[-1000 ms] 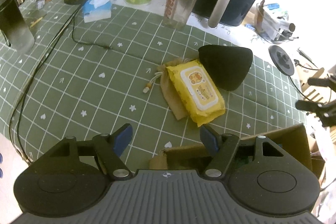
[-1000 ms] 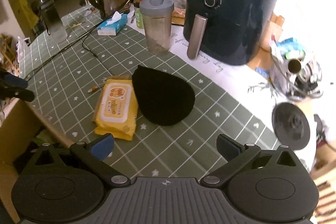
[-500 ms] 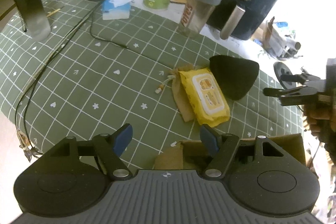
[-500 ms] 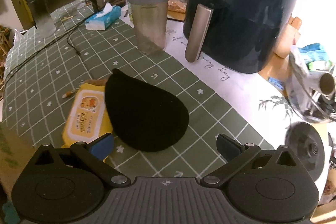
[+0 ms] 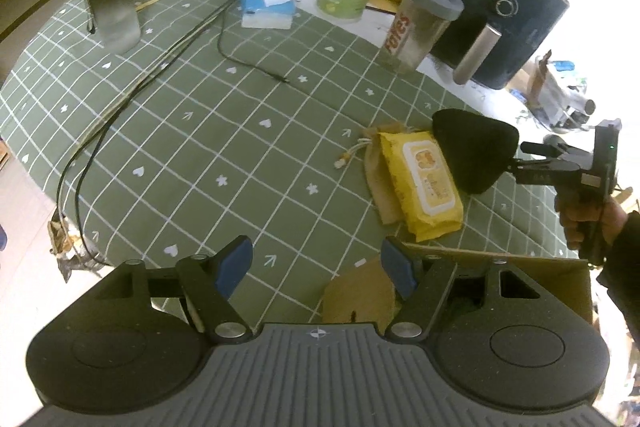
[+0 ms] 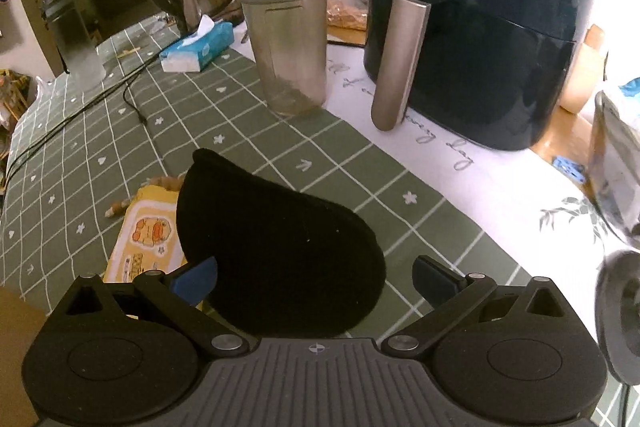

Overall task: Organize soft objects
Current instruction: 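Move the right gripper to the black soft hat and grasp it, then lift the black hat off the table with the right gripper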

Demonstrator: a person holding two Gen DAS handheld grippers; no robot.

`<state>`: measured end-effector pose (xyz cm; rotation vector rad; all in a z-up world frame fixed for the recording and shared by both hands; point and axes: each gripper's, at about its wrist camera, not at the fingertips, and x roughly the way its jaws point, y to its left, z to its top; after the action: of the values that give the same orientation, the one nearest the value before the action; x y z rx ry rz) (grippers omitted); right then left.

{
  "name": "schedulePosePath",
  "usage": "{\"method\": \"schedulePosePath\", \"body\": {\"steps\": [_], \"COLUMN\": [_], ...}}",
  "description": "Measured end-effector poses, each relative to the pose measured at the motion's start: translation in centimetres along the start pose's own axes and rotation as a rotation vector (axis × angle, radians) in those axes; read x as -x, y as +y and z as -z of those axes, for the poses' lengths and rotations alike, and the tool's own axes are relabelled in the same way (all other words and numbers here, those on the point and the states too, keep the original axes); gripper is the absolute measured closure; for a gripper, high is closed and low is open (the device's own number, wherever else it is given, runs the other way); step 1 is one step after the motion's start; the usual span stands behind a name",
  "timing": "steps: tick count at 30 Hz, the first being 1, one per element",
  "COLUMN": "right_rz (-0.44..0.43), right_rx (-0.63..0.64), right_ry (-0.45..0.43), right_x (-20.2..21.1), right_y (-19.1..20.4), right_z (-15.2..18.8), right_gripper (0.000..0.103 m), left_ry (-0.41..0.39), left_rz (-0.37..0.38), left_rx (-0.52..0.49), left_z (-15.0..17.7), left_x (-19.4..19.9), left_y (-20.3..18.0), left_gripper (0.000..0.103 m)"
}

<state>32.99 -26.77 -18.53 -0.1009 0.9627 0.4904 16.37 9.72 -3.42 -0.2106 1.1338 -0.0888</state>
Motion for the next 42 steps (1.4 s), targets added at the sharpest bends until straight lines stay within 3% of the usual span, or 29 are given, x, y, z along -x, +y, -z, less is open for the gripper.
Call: {"method": "schedulePosePath", "body": {"steps": [2, 3, 9, 15, 18, 24, 33, 37, 40, 42], "right_rz": [-0.025, -0.045, -0.08, -0.077, -0.059, -0.018, 0.044, 0.017, 0.023, 0.035], "right_rx": [-0.014, -0.026, -0.044, -0.014, 0.014, 0.058, 0.005, -0.031, -0.049, -0.049], "right_ry": [-0.016, -0.017, 0.009, -0.029, -0.059, -0.058, 0.062, 0.107, 0.116, 0.105], "right_x": [-0.1, -0.1, 0.4, 2.5, 4.3, 6.4, 5.6, 4.8, 4.6, 4.6], "right_y": [-0.2, -0.4, 0.1, 1.2, 2.1, 3.0, 2.8, 2.4, 2.2, 2.1], "right_z": [-0.1, -0.2, 0.0, 0.3, 0.1, 0.3, 1.9, 2.4, 2.8, 3.0], "right_gripper": [0.001, 0.007, 0.061, 0.083, 0.088, 0.089, 0.088, 0.083, 0.059, 0.031], "left_ry": [0.002, 0.002, 0.002, -0.004, -0.009, -0.016, -0.034, -0.03, -0.027, -0.025], "left_rz": [-0.007, -0.009, -0.016, -0.012, -0.01, -0.005, 0.006, 0.013, 0.019, 0.021], "left_rx": [0.004, 0.006, 0.011, -0.007, -0.017, -0.036, -0.072, -0.087, -0.096, -0.1], "left_z": [0.1, 0.2, 0.3, 0.0, -0.2, -0.7, -1.6, -1.7, -1.8, -1.8], "left_x": [0.1, 0.1, 0.2, 0.3, 0.5, 0.5, 0.6, 0.3, 0.2, 0.1], "left_y": [0.3, 0.4, 0.8, 0.7, 0.6, 0.5, 0.1, -0.2, -0.4, -0.5], "left_gripper": [0.033, 0.033, 0.033, 0.033, 0.033, 0.033, 0.033, 0.033, 0.033, 0.033]}}
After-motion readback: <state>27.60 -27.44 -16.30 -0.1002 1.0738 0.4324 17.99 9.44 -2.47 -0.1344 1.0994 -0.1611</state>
